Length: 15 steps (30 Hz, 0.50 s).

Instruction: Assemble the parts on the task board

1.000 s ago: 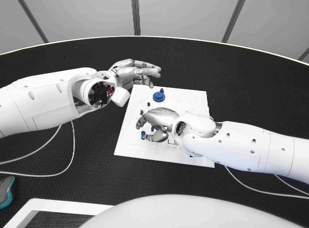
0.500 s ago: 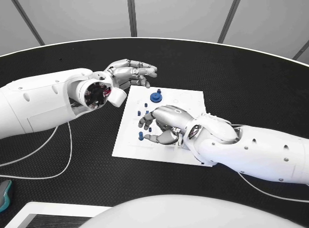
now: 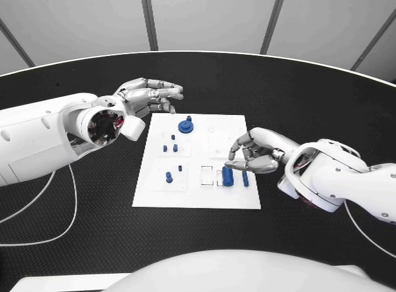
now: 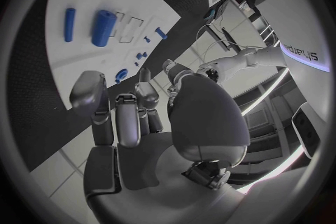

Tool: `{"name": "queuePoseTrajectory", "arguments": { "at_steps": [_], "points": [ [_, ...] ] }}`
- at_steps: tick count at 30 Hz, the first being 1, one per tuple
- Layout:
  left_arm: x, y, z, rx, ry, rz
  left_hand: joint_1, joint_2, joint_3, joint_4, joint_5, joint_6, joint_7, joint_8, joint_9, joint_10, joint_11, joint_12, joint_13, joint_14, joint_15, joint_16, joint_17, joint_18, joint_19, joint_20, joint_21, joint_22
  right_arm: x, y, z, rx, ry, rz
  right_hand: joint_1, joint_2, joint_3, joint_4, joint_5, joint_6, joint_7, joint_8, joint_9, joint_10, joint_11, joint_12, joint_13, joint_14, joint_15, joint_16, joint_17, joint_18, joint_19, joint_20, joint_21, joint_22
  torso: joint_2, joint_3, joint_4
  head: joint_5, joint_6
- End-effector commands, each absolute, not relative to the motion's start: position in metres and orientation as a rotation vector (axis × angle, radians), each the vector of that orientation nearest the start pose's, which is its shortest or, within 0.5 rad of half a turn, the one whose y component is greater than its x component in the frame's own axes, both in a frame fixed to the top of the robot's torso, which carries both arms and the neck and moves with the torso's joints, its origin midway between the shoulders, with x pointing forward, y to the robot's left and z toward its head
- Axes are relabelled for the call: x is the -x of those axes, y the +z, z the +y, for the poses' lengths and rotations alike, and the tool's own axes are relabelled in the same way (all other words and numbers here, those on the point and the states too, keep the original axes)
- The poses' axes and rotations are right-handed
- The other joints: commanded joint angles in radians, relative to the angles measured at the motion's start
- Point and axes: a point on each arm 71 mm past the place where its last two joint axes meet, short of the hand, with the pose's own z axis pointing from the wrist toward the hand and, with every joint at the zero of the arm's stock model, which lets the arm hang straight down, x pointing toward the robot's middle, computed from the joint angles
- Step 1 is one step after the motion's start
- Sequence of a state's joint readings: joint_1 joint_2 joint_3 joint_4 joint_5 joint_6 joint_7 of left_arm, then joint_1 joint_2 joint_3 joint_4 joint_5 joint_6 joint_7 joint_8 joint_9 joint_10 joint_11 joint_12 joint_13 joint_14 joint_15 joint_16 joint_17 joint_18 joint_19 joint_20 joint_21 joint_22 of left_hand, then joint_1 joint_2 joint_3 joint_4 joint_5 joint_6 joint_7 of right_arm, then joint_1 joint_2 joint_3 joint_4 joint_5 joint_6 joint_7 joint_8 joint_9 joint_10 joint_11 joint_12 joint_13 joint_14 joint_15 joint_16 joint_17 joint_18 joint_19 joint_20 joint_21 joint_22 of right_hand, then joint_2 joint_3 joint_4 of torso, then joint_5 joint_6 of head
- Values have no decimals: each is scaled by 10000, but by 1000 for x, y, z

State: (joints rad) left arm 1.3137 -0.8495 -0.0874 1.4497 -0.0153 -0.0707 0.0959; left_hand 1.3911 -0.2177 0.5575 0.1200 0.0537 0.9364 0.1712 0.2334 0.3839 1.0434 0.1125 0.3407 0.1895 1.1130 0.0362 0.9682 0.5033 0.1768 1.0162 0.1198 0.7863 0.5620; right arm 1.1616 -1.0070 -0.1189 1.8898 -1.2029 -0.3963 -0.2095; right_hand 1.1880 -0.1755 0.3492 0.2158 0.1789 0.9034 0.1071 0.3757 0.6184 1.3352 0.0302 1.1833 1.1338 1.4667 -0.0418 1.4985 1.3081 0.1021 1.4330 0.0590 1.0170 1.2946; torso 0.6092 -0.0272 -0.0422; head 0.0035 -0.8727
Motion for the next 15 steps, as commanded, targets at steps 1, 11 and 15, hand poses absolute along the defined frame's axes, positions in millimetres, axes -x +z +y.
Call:
{"name": "queuePoseTrajectory", "arguments": {
  "at_steps": [1,11,15],
  "points": [
    [-508,-162,220,11109,-15104,17628,0,122,-43,-7,-48,-13,60,49,15,-59,-18,33,11,-59,6,-1,14,68,17,73,-58,-9,-390,-203,-221,-2187,7421,18483,-108,-8,-157,244,-75,-132,16,117,150,159,-24,453,548,799,-19,37,1339,-125,147,-2,513,294,-47,26,-81,-164,1],
    [-508,-162,220,11106,-15111,17632,0,122,-43,-7,-48,-13,60,49,15,-59,-18,33,11,-59,6,-1,14,68,17,73,-58,-9,-389,-217,-237,-3129,5984,18571,-202,-78,-455,548,-53,-207,-2,232,297,208,-31,686,885,813,-23,96,1420,-163,210,-5,769,477,-102,36,-115,-169,1],
    [-508,-162,220,11106,-15113,17628,0,122,-43,-7,-48,-13,60,49,15,-59,-18,33,11,-59,6,-1,14,68,17,73,-58,-9,-393,-224,-230,-3238,5801,18687,-288,-107,-592,671,-72,-260,-1,231,322,193,-29,699,934,813,-22,105,1428,-164,203,-5,774,501,-80,13,-102,-187,1]
  ]
}}
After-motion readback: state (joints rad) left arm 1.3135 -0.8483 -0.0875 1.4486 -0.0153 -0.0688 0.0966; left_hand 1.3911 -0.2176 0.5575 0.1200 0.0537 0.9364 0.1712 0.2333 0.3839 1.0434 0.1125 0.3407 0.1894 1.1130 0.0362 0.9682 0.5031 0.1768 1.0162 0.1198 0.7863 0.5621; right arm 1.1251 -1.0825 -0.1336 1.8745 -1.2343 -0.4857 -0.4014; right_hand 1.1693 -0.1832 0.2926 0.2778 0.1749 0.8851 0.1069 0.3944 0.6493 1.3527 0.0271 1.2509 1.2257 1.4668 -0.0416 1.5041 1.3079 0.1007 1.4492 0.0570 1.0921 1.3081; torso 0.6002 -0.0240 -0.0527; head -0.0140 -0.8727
